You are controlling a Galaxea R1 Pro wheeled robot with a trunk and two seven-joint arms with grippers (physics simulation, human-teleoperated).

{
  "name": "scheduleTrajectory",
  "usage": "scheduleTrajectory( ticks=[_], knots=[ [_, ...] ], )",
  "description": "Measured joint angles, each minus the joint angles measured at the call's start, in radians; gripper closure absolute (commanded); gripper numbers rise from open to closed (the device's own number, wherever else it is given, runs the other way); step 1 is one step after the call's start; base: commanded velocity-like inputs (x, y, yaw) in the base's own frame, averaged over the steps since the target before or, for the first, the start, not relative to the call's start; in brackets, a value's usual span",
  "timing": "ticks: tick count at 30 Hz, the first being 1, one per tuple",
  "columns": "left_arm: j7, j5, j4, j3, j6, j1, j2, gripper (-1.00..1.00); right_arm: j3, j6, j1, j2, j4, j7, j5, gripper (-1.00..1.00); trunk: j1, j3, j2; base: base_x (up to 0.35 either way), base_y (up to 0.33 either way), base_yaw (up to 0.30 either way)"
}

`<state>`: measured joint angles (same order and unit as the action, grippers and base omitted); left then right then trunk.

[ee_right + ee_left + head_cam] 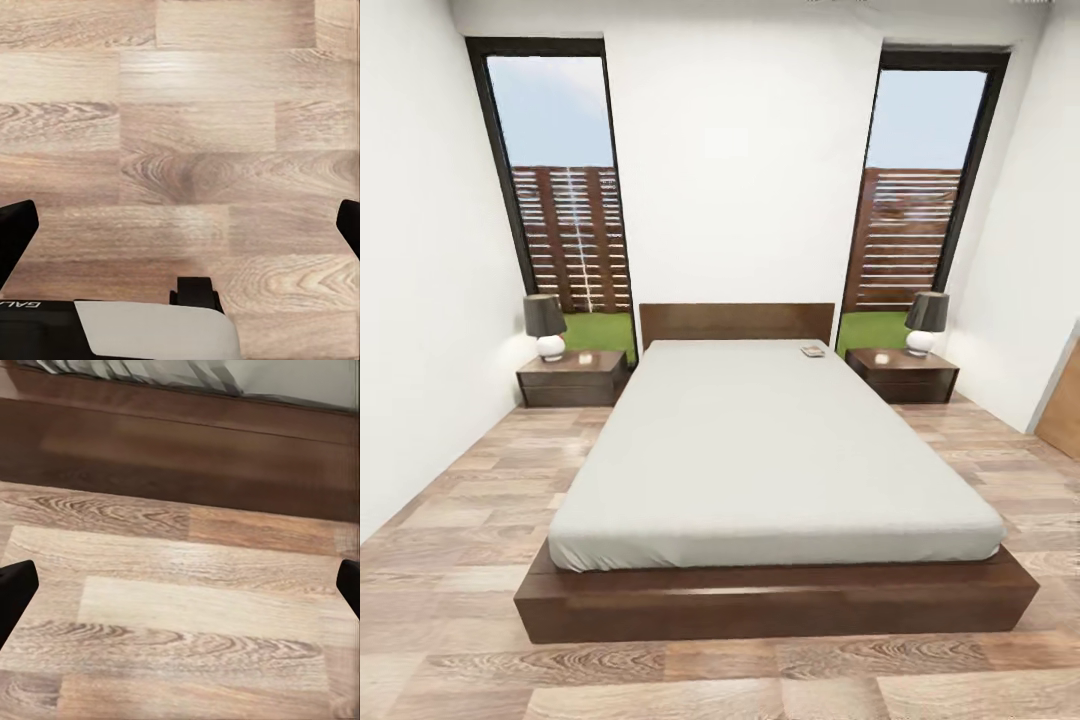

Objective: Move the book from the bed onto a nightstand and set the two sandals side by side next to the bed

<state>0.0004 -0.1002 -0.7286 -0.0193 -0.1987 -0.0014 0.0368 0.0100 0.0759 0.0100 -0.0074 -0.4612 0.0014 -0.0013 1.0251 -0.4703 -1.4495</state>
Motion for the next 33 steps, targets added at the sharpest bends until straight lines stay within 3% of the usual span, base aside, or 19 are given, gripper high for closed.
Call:
scheduleTrajectory(
  ticks=[33],
  knots=[
    [0.000, 0.001, 0.000, 0.002, 0.000, 0.000, 0.001, -1.00, 0.000, 0.000, 0.000, 0.000, 0.000, 0.000, 0.000, -1.00, 0.000, 0.000, 0.000, 0.000, 0.000, -0.282]
  ],
)
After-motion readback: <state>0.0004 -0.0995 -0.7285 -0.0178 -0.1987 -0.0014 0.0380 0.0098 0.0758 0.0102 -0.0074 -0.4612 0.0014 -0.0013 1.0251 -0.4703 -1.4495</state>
